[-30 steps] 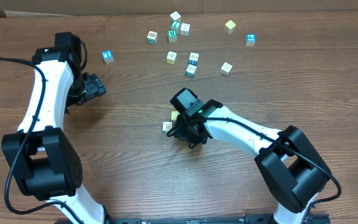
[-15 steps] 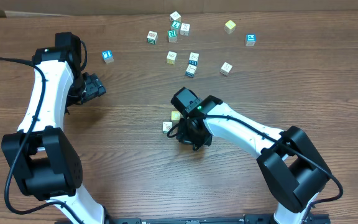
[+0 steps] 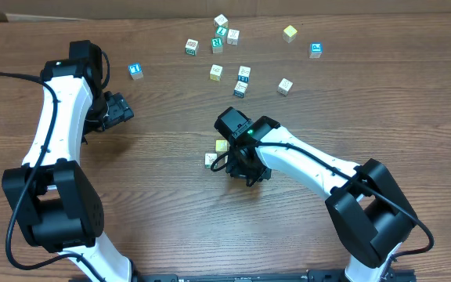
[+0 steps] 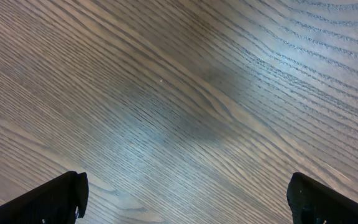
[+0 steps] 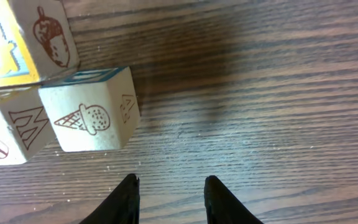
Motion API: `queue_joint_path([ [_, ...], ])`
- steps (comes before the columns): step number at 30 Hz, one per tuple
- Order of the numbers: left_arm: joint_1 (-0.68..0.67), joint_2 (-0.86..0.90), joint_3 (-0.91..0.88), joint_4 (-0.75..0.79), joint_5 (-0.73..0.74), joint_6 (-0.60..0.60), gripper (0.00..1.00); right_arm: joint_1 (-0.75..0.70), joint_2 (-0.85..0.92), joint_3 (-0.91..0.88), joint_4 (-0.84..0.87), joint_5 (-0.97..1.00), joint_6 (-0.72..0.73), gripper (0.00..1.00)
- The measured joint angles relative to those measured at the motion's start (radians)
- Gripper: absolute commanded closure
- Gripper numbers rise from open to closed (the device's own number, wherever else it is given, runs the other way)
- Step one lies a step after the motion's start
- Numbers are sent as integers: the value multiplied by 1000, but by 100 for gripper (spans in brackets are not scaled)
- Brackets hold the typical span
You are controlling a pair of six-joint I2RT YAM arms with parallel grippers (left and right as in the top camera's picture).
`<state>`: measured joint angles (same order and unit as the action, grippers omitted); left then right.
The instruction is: Form a circle
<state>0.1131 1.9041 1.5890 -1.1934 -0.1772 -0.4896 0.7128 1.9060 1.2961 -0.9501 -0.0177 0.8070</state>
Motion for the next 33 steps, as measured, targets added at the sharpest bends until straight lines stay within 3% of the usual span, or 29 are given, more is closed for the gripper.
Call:
queue_joint_path([
  [12, 0, 0, 0, 0, 0, 0, 0, -13, 0, 0, -6, 14, 0, 60],
  [16, 0, 0, 0, 0, 0, 0, 0, -65, 0, 27, -73, 2, -5, 45],
  [18, 0, 0, 0, 0, 0, 0, 0, -117, 0, 98, -154, -11, -28, 40],
  [21, 0, 0, 0, 0, 0, 0, 0, -204, 0, 256, -251, -22, -56, 21],
  [24, 0, 0, 0, 0, 0, 0, 0, -283, -1, 411, -281, -27, -83, 11],
  [26, 0, 0, 0, 0, 0, 0, 0, -327, -5, 482, -254, -18, -88, 8],
  [33, 0, 0, 0, 0, 0, 0, 0, -391, -12, 483, -70, 91, -102, 1],
])
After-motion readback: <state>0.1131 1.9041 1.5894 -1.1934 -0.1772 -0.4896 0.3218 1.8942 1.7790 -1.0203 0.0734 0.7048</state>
